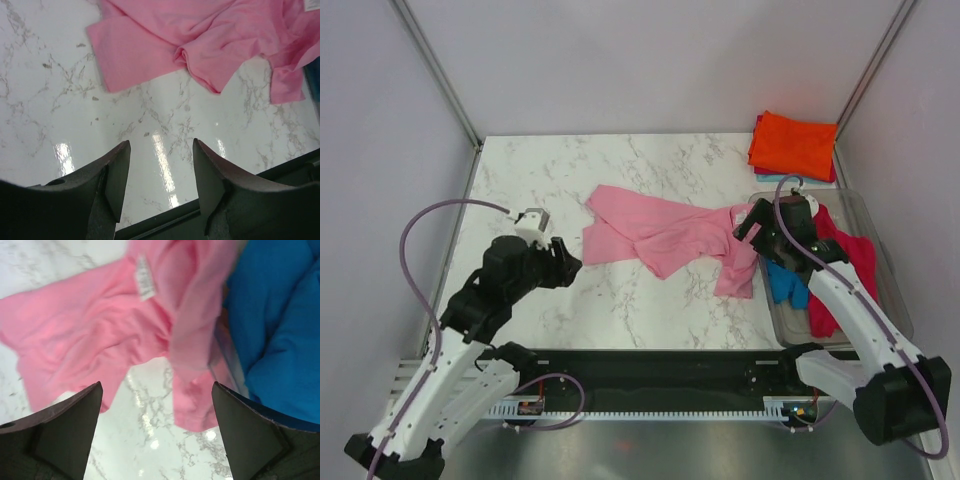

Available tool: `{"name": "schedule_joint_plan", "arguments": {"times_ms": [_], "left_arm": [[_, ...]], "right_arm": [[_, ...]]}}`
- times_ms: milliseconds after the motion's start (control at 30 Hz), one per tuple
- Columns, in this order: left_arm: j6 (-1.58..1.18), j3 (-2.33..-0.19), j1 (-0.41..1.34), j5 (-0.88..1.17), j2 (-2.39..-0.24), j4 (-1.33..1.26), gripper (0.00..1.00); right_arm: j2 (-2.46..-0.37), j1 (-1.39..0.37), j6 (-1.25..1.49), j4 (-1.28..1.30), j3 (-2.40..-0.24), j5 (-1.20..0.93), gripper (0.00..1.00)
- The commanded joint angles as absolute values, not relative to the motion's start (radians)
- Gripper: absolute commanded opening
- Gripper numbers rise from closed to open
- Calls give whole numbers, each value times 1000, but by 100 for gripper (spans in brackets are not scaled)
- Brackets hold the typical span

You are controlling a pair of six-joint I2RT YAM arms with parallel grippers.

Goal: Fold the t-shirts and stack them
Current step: Move the tshirt to the center of the board, then flatten the tshirt out

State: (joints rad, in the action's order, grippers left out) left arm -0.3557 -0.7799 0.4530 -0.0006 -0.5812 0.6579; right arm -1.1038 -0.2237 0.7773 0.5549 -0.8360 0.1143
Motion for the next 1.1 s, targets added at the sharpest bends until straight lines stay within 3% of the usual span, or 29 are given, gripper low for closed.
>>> {"name": "schedule_joint_plan", "arguments": {"times_ms": [0,200,367,467,733,1067], "left_arm": [[-402,-810,448,-40,-748,692,60],[-428,-870,448,-34,-913,673,59],[-365,-910,446,-190,-908,676,61],[-342,-867,448,-229,-876,681,61],[-350,-856,446,-224,-838,670,62],[-351,-851,448,-203,-819,663,61]], "right_arm": [[-1000,-290,717,555,-907,98,98],[-1005,-512,725,476,-870,75,98],[-1210,-802,772,403,-893,219,95],[-1373,-879,767,377,-943,247,92],[-1704,-908,695,377,-1094,331,90],[-1865,-908,672,433,-1245,383,86]]}}
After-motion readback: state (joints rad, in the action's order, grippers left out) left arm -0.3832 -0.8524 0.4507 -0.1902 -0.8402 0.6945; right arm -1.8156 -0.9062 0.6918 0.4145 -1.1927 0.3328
